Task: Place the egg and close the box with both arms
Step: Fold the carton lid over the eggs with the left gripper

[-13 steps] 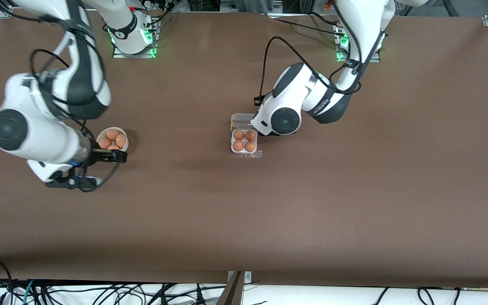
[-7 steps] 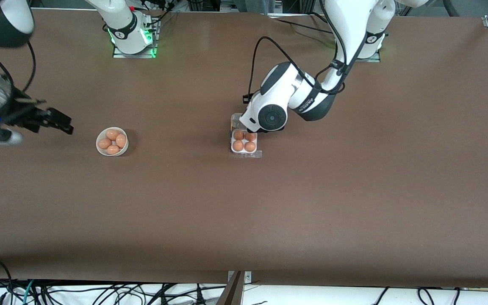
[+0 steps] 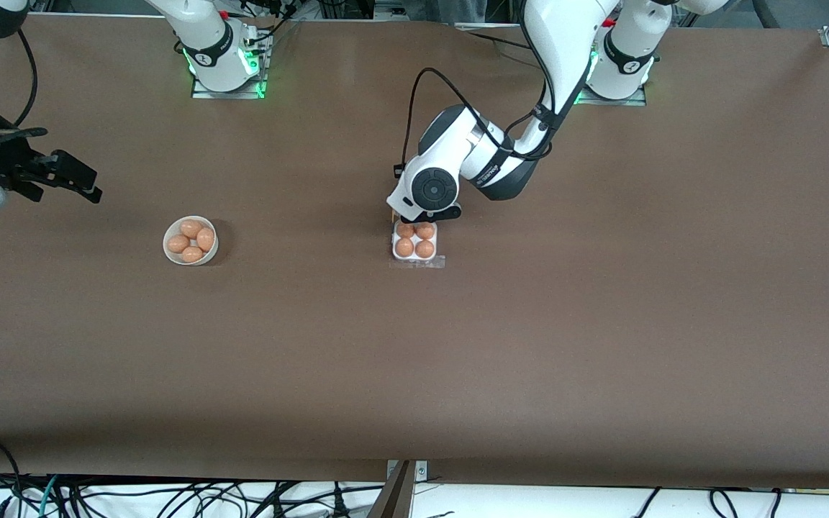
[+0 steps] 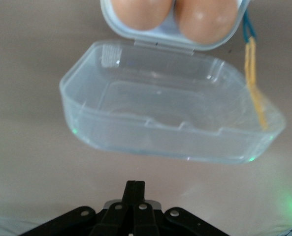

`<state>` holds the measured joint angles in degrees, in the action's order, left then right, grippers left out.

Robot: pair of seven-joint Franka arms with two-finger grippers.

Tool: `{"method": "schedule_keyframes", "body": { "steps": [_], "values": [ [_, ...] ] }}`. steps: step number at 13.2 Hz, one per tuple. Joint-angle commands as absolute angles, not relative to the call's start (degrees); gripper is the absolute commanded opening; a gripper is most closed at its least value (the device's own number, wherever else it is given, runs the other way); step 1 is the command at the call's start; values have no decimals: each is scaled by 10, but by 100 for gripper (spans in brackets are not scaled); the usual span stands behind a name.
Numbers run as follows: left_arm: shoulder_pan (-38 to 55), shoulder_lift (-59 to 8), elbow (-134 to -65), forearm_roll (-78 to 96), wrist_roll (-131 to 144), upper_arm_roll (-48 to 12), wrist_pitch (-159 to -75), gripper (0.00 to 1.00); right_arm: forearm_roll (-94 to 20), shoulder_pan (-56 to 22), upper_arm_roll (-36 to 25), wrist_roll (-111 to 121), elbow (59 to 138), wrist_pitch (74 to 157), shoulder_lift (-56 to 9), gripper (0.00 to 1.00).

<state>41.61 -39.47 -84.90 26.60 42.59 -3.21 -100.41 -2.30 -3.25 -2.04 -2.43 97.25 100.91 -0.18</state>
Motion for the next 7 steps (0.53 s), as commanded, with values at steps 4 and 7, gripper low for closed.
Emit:
{"method": "schedule_keyframes", "body": {
  "steps": [4, 7],
  "values": [
    [387, -408, -795, 279, 436, -19, -1031, 0, -2, -30, -11, -14, 976, 1040, -3, 100],
    [381, -418, -795, 278, 435, -18, -1082, 0, -2, -29, -11, -17, 975, 1041, -6, 100]
  ]
}}
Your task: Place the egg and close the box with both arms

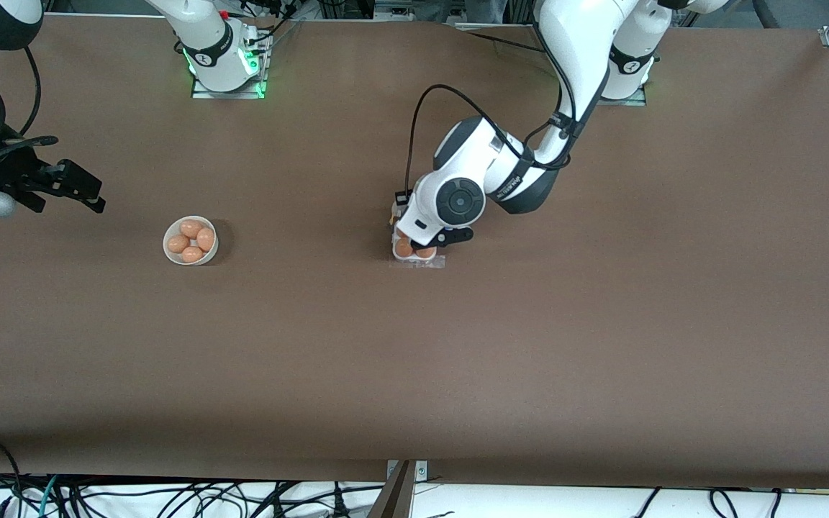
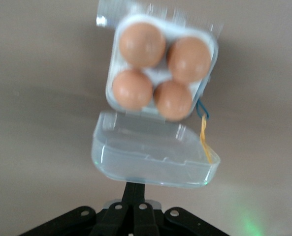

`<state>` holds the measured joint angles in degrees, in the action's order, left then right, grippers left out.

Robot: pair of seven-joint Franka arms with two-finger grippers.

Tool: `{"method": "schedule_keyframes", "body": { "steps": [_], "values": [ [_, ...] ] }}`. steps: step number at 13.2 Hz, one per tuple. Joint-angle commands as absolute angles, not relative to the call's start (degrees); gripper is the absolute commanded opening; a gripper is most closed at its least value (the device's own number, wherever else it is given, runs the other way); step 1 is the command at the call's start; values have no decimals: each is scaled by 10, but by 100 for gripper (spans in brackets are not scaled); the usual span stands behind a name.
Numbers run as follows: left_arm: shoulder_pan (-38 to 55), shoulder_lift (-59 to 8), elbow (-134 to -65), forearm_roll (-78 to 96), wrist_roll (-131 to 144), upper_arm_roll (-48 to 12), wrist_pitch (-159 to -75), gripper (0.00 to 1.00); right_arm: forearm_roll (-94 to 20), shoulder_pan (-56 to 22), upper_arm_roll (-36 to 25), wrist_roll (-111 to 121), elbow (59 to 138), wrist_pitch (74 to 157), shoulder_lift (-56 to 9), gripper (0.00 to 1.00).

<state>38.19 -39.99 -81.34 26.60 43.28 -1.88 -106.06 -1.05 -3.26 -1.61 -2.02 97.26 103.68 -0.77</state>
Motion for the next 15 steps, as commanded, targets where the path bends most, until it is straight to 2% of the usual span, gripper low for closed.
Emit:
{"method": "schedule_keyframes", "body": {
  "steps": [1, 4, 6, 8, 10, 12, 15],
  "values": [
    [381, -419, -795, 277, 435, -18, -1091, 0, -2, -27, -11, -17, 975, 1040, -7, 100],
    [369, -411, -781, 273, 435, -17, -1082, 0, -3, -27, -12, -19, 975, 1039, -7, 100],
    [360, -410, -757, 260, 434, -5, -1036, 0, -3, -27, -12, -20, 975, 1039, -7, 100],
    [358, -396, -714, 192, 432, 41, -951, 15, -3, -29, -11, -23, 975, 1038, -7, 100],
    [352, -383, -683, 131, 425, 84, -892, 41, -3, -27, -11, -22, 975, 1038, -7, 100],
    [340, -373, -670, 75, 384, 126, -890, 74, -3, -29, -11, -17, 975, 1037, -7, 100],
    [309, -340, -658, 61, 304, 170, -899, 88, -3, -29, -11, -14, 975, 1037, -7, 100]
  ]
}}
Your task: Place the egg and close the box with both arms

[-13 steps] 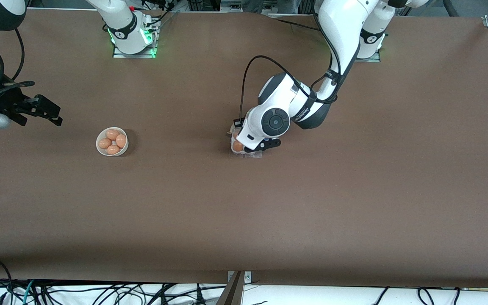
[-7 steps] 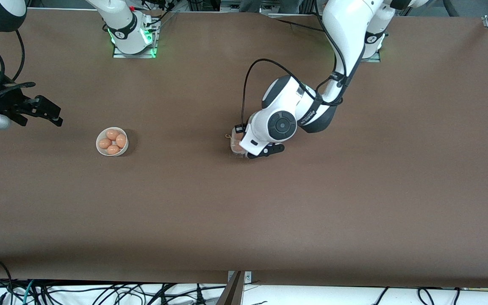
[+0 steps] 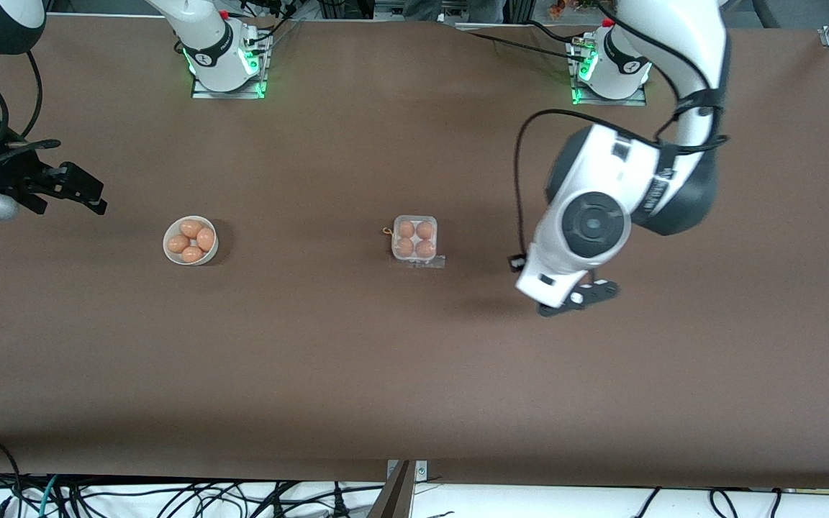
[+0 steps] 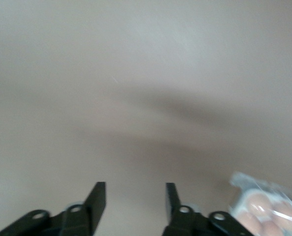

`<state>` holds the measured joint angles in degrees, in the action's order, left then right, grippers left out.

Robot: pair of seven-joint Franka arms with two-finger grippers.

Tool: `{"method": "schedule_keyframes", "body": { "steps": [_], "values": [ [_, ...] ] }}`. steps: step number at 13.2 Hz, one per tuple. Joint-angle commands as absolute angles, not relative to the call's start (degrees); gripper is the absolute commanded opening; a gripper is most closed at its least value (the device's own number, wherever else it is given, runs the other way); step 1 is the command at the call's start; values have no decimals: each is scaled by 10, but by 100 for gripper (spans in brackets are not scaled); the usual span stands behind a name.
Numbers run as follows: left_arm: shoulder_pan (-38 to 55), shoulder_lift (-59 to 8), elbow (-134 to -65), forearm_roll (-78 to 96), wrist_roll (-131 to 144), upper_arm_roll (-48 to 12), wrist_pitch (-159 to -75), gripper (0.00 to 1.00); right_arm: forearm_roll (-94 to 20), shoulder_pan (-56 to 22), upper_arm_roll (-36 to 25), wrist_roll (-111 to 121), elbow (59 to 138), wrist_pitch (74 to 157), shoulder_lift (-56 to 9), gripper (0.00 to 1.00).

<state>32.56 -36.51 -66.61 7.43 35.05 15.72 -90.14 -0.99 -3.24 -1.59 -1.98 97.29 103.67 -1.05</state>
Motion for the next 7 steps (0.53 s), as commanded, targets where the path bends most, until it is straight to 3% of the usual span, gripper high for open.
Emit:
{"method": "schedule_keyframes", "body": {
  "steps": [1, 7],
  "values": [
    [268, -318, -660, 63, 269, 162, -895, 88, -3, -27, -11, -14, 975, 1037, -7, 100],
    [222, -314, -651, 59, 216, 163, -876, 95, -3, -27, -11, -13, 975, 1036, -7, 100]
  ]
}}
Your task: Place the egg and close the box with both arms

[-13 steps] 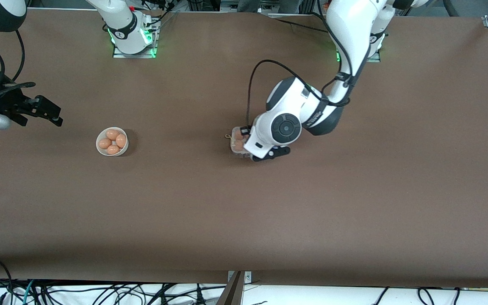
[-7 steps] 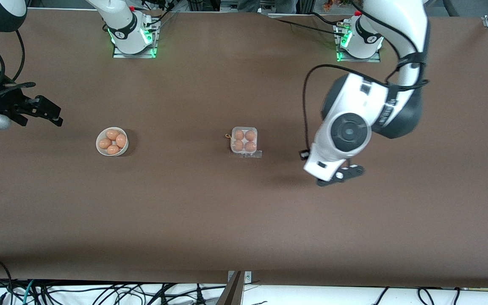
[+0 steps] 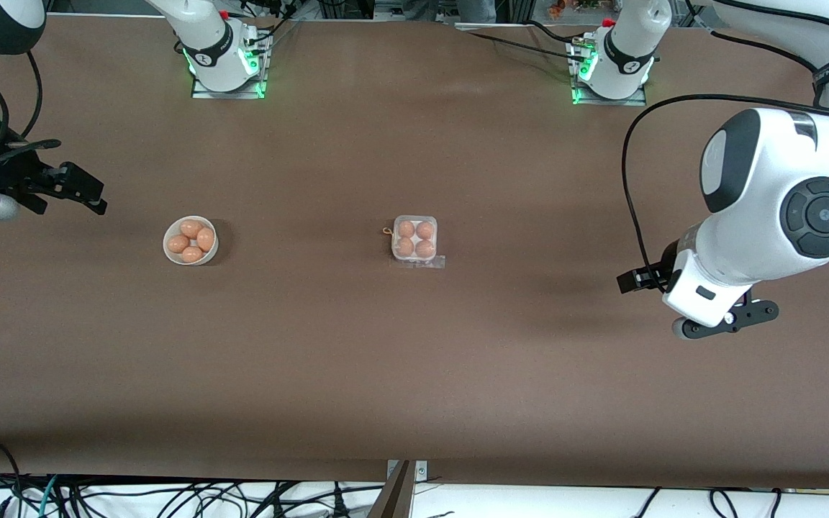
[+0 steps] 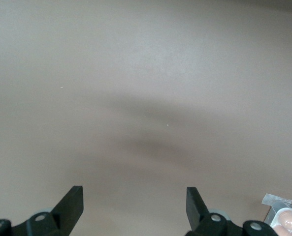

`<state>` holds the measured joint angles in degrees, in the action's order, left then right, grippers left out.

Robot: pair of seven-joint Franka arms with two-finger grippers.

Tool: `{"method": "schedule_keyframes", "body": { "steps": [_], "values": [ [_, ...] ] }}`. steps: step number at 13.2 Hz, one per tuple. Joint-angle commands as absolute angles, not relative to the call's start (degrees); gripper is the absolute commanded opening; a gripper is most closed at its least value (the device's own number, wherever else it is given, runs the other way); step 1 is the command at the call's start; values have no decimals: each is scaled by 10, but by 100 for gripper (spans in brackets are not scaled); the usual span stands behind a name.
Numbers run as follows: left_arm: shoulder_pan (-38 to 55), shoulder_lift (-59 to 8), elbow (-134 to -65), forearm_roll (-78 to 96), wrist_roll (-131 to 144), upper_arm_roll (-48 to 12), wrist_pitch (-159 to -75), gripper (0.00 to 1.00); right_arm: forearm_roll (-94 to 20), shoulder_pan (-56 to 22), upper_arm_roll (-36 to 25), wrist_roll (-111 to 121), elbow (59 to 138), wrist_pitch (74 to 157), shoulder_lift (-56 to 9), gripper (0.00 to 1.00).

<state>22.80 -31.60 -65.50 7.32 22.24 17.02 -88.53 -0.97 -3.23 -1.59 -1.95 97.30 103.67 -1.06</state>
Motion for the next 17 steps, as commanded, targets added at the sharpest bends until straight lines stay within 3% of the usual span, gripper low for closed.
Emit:
{"method": "schedule_keyframes", "body": {
  "steps": [1, 6, 13, 17],
  "values": [
    [201, -304, -651, 61, 215, 156, -877, 95, -3, -27, -11, -13, 975, 1036, -7, 100],
    [20, -229, -664, -27, 175, -5, -878, 100, -3, -27, -12, -13, 975, 1036, -7, 100],
    [-25, -113, -818, -25, 25, -8, -917, 100, -3, -27, -11, -13, 975, 1036, -7, 100],
    [-22, -56, -864, 5, 25, -4, -918, 100, -3, -27, -12, -13, 975, 1036, -7, 100]
  ]
}}
